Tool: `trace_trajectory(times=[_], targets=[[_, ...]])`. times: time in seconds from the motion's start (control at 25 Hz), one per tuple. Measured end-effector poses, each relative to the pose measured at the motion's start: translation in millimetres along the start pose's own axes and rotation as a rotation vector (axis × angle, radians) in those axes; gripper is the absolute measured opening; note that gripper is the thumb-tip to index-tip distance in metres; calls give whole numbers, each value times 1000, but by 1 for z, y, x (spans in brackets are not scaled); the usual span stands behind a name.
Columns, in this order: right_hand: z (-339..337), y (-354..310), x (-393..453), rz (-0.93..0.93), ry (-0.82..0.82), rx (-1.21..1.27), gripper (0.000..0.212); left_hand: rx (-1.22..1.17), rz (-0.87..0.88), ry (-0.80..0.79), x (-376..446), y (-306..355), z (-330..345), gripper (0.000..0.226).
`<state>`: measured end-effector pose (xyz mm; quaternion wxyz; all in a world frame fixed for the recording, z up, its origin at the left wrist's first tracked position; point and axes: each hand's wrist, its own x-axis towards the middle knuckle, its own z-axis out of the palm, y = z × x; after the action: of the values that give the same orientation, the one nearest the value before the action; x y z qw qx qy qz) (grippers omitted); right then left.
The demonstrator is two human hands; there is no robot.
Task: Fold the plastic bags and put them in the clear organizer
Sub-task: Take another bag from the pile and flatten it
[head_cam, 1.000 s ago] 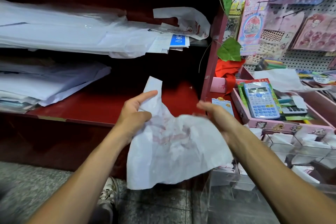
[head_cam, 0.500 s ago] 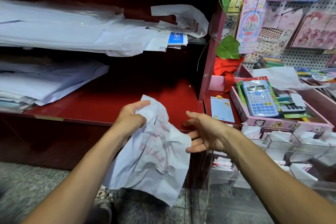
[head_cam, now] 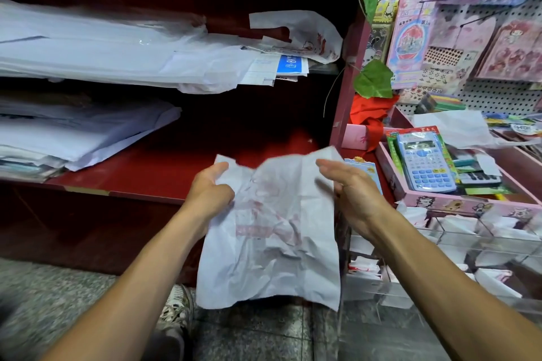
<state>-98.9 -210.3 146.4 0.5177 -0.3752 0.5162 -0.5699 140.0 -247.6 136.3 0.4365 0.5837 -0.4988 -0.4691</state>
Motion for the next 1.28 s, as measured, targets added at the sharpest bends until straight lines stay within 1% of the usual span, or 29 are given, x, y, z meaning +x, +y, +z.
trace_trajectory(times=[0.04,0.08,0.12,0.16,0.2,0.24,0.28,0.32,0.36,0.4,0.48,0.52,0.56,0.6,0.68,0.72,0.76,0.8,0.84,0.88,0.92,0.96,1.04,1.12,1.16,1.2,1.24,1.28], targets=[[-1,5,1,78,30,-159,25,40,-32,-19,0,-4,1,76],[-2,11,1,134,31,-328,32,79,-46,-42,-1,-8,3,74],[-2,16,1,140,10,-445,39,110,-24,-64,-3,-10,3,70],[0,18,1,66,-14,-489,43,128,38,-74,-3,-11,3,68],[0,16,2,-66,-29,-474,44,127,124,-72,-2,-10,3,71],[1,13,5,-204,-58,-398,45,115,223,-65,0,-7,2,77],[1,8,8,-296,-98,-276,46,94,313,-62,1,-3,1,81],[3,4,12,-326,-123,-150,45,69,381,-62,4,1,1,83],[3,2,16,-310,-119,-76,41,51,401,-58,6,4,1,82],[3,3,20,-249,-70,-66,37,51,372,-47,7,7,1,79],[-1,14,24,-30,106,-183,28,118,188,-52,4,6,3,69],[-5,22,25,81,173,-249,27,162,78,-76,3,2,4,65],[-7,28,27,150,212,-299,25,196,-2,-100,3,-3,4,64],[-9,31,29,171,235,-330,21,200,-40,-109,5,-7,4,63],[-10,32,34,149,244,-353,17,194,-26,-93,9,-10,4,66],[-10,32,36,140,234,-369,21,244,15,-71,11,-12,2,70],[-9,33,38,130,213,-410,30,380,86,-46,15,-14,1,73],[-9,35,40,116,177,-481,39,573,188,-30,17,-18,-1,72],[-9,38,44,92,139,-569,48,754,290,-35,18,-22,-1,66],[-9,39,47,58,109,-653,54,879,380,-66,18,-26,0,53],[-7,39,49,3,92,-722,58,948,390,-129,18,-28,1,37],[-5,38,49,-72,89,-784,61,988,383,-193,17,-28,3,27],[0,37,46,-286,136,-935,59,1076,318,-273,19,-31,5,32],[3,39,36,-506,179,-1137,44,1132,262,-288,26,-34,3,41],[5,40,30,-564,131,-1236,32,1158,245,-288,30,-36,0,45],[6,42,25,-575,32,-1326,22,1185,247,-256,34,-39,-3,47],[6,43,23,-545,-77,-1412,20,1216,288,-179,37,-42,-6,45],[5,45,23,-510,-157,-1486,27,1230,378,-62,38,-42,-8,40]])
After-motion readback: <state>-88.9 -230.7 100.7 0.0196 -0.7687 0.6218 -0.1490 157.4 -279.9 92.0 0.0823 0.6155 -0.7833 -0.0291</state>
